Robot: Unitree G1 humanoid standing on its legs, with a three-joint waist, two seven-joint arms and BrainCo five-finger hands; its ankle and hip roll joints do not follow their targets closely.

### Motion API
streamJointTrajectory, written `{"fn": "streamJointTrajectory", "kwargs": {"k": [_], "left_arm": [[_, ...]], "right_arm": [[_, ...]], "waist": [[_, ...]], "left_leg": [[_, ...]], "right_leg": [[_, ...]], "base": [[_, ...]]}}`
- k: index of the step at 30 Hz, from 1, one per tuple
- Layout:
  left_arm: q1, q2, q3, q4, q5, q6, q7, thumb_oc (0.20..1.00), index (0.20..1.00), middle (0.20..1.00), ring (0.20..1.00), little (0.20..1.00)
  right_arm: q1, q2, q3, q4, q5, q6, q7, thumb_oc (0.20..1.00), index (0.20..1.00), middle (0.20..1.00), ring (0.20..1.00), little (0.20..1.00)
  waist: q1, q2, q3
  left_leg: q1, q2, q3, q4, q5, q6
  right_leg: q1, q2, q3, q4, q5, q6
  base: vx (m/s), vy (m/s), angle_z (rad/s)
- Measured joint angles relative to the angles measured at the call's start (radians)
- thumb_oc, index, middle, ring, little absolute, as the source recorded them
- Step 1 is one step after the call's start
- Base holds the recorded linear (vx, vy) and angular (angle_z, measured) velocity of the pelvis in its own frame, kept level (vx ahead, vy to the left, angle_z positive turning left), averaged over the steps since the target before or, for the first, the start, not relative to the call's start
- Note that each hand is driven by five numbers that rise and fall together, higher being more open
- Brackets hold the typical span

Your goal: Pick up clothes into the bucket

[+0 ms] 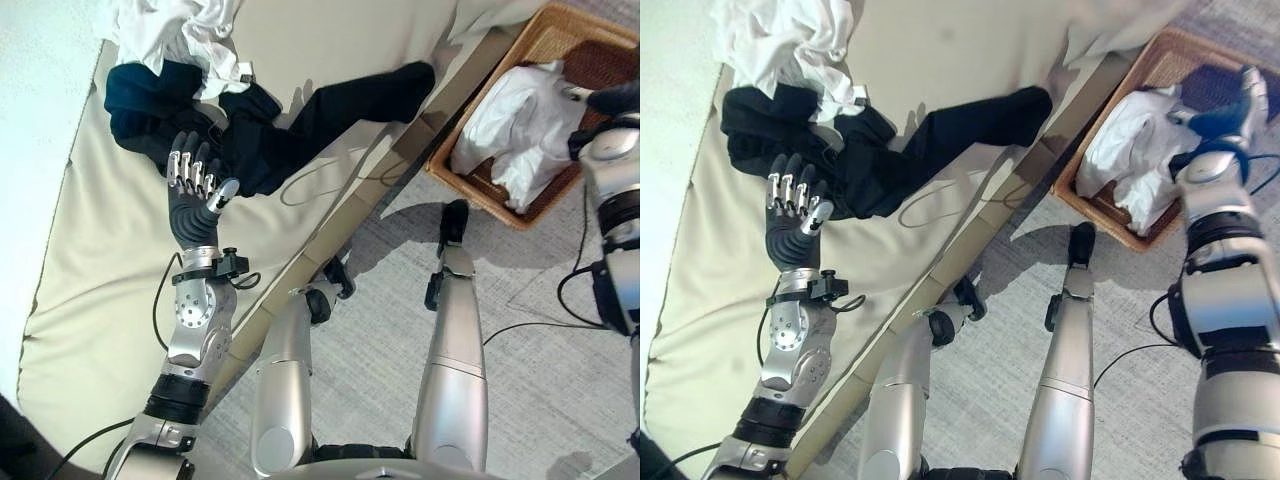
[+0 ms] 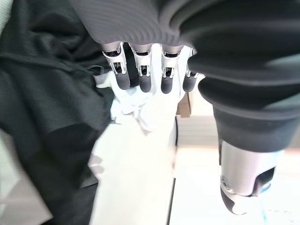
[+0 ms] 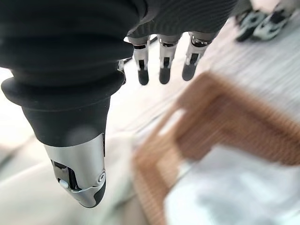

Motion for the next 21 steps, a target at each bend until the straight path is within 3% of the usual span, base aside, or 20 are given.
{"fn": "streamJointTrajectory", "kwargs": {"k": [1, 3, 5, 9, 10, 13, 18, 21], "left_arm": [[-0.002, -0.024, 0.004, 0.01, 0.007, -0.003, 0.011, 1.0, 1.0, 1.0, 1.0, 1.0], [0.0, -0.031, 0.002, 0.032, 0.012, -0.005, 0.021, 1.0, 1.0, 1.0, 1.0, 1.0], [0.027, -0.038, -0.002, 0.095, 0.048, -0.005, 0.035, 1.0, 1.0, 1.0, 1.0, 1.0], [0.03, -0.049, -0.008, 0.212, 0.105, -0.001, 0.053, 1.0, 1.0, 1.0, 1.0, 1.0], [0.022, -0.056, -0.022, 0.282, 0.161, 0.013, 0.064, 1.0, 1.0, 1.0, 1.0, 1.0], [0.042, -0.028, -0.041, 0.32, 0.25, 0.037, 0.086, 1.0, 1.0, 1.0, 1.0, 1.0], [0.04, 0.023, -0.042, 0.353, 0.434, 0.097, 0.13, 1.0, 1.0, 1.0, 1.0, 1.0], [0.003, 0.062, -0.044, 0.356, 0.533, 0.126, 0.146, 1.0, 1.0, 1.0, 1.0, 1.0]], "right_arm": [[0.15, 0.029, -0.034, -0.221, -0.012, -0.029, -0.011, 1.0, 1.0, 1.0, 1.0, 1.0], [0.236, 0.095, -0.046, -0.298, -0.021, -0.047, -0.013, 1.0, 1.0, 1.0, 1.0, 1.0], [0.383, 0.205, -0.059, -0.379, -0.033, -0.065, -0.016, 1.0, 1.0, 1.0, 1.0, 1.0], [0.542, 0.278, -0.071, -0.445, -0.047, -0.086, 0.006, 1.0, 1.0, 1.0, 1.0, 1.0], [0.618, 0.295, -0.081, -0.479, -0.042, -0.105, 0.02, 1.0, 1.0, 1.0, 1.0, 1.0], [0.686, 0.363, -0.056, -0.499, -0.035, -0.139, 0.065, 1.0, 1.0, 1.0, 1.0, 1.0], [0.681, 0.405, -0.048, -0.533, 0.028, -0.165, 0.11, 1.0, 1.0, 1.0, 1.0, 1.0], [0.684, 0.425, -0.046, -0.549, 0.075, -0.167, 0.129, 1.0, 1.0, 1.0, 1.0, 1.0]], "waist": [[-0.008, -0.003, -0.004], [-0.015, -0.007, -0.007], [-0.013, -0.031, -0.062], [-0.004, -0.051, -0.072], [-0.001, -0.052, -0.073], [0.012, -0.094, -0.094], [0.05, -0.107, -0.102], [0.059, -0.117, -0.111]], "left_leg": [[0.047, -0.008, -0.017, -0.032, 0.014, -0.008], [0.096, -0.009, -0.043, -0.059, 0.02, -0.017], [0.138, -0.011, -0.078, -0.114, 0.037, -0.038], [0.233, -0.023, -0.132, -0.203, 0.085, -0.049], [0.282, -0.029, -0.168, -0.237, 0.101, -0.056], [0.343, -0.044, -0.225, -0.309, 0.142, -0.06], [0.359, -0.081, -0.286, -0.352, 0.169, -0.05], [0.372, -0.115, -0.335, -0.347, 0.172, -0.036]], "right_leg": [[0.051, -0.009, -0.025, -0.004, -0.006, -0.004], [0.115, -0.012, -0.055, -0.009, -0.024, -0.005], [0.172, -0.011, -0.098, -0.029, -0.042, -0.004], [0.305, -0.013, -0.175, -0.08, -0.044, -0.006], [0.379, -0.021, -0.222, -0.105, -0.049, -0.005], [0.471, -0.026, -0.281, -0.144, -0.057, -0.005], [0.559, -0.05, -0.353, -0.206, -0.041, 0.012], [0.611, -0.089, -0.38, -0.198, -0.04, 0.014]], "base": [[0.03, -0.056, 0.28], [0.07, -0.079, 0.33], [0.08, -0.055, 0.33], [0.1, -0.019, 0.4], [0.09, 0.039, 0.59], [0.07, 0.037, 0.61], [0.11, 0.109, 0.5], [0.09, 0.116, 0.53]]}}
